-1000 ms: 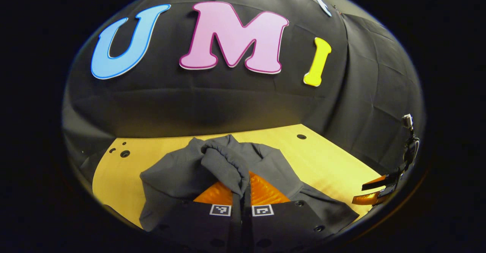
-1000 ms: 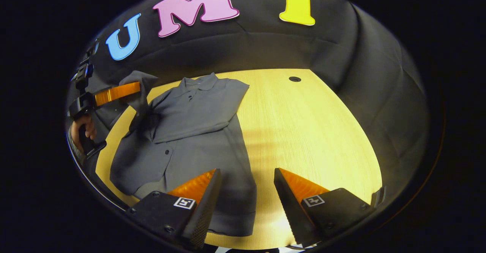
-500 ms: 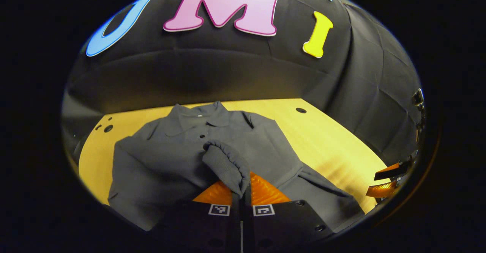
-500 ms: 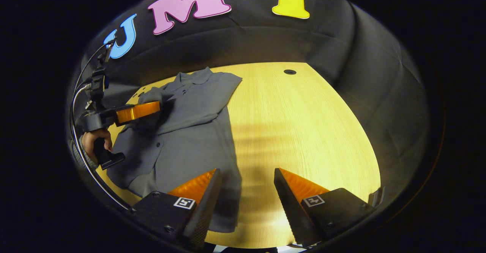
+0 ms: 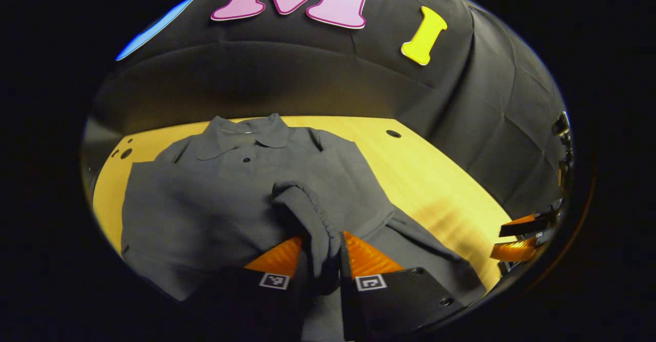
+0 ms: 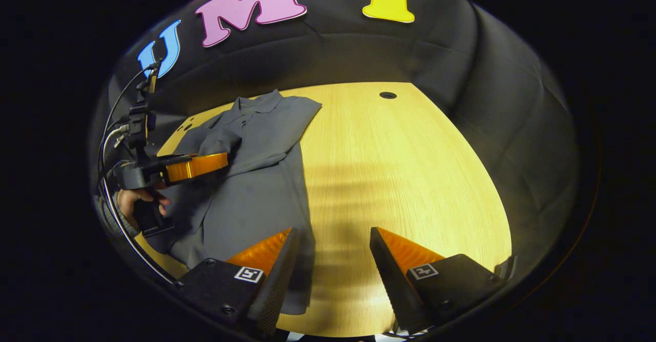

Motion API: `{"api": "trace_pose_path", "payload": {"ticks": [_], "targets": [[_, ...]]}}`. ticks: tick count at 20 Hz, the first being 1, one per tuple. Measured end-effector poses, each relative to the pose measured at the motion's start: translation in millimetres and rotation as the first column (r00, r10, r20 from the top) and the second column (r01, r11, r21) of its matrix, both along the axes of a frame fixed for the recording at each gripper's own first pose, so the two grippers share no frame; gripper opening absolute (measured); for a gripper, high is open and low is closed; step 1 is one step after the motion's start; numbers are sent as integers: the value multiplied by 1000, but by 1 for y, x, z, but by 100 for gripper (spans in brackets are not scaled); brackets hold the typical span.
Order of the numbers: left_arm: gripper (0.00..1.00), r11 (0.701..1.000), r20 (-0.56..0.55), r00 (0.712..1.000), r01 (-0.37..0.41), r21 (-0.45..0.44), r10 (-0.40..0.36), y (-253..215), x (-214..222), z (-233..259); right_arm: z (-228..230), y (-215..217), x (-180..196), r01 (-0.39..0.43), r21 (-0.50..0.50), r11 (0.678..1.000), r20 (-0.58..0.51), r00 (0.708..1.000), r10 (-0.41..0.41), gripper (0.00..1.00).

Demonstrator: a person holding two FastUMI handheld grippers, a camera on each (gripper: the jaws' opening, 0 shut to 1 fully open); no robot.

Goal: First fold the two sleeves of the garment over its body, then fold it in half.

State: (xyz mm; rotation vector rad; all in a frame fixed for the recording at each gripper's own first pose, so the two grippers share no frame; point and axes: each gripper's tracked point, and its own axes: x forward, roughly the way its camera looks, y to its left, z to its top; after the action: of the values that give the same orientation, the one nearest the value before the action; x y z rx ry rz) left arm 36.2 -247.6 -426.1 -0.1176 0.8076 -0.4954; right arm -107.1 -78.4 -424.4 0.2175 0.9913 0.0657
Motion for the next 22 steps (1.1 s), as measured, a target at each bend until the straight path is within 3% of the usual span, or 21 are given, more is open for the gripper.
{"api": "trace_pose_path", "payload": {"ticks": [2,3,5,7,11,12,16,22], "targets": [[45,997,3,1000,29,-72,-29,-12,-8,11,0,3,2,-5,3,1000,-2,1000,5,87],[62,993,7,999,43,-109,-43,-19,-12,17,0,5,3,-7,5,1000,-2,1000,7,87],[60,984,12,998,63,-169,-62,-27,-22,30,0,7,3,-11,5,1000,-3,1000,11,87],[74,981,19,998,57,-185,-55,-22,-32,42,2,9,3,-12,11,1000,1,1000,12,87],[82,991,51,998,48,-128,-42,7,-53,49,7,18,1,-12,27,1000,9,1000,12,88],[89,991,51,998,39,-129,-33,15,-59,52,8,20,0,-15,30,999,10,1000,14,88],[94,992,18,999,-46,-116,49,61,-84,59,12,31,-13,-46,37,998,0,999,46,98],[94,981,-2,981,-192,6,192,152,-124,50,8,41,-46,-73,40,997,-46,996,75,99]]}}
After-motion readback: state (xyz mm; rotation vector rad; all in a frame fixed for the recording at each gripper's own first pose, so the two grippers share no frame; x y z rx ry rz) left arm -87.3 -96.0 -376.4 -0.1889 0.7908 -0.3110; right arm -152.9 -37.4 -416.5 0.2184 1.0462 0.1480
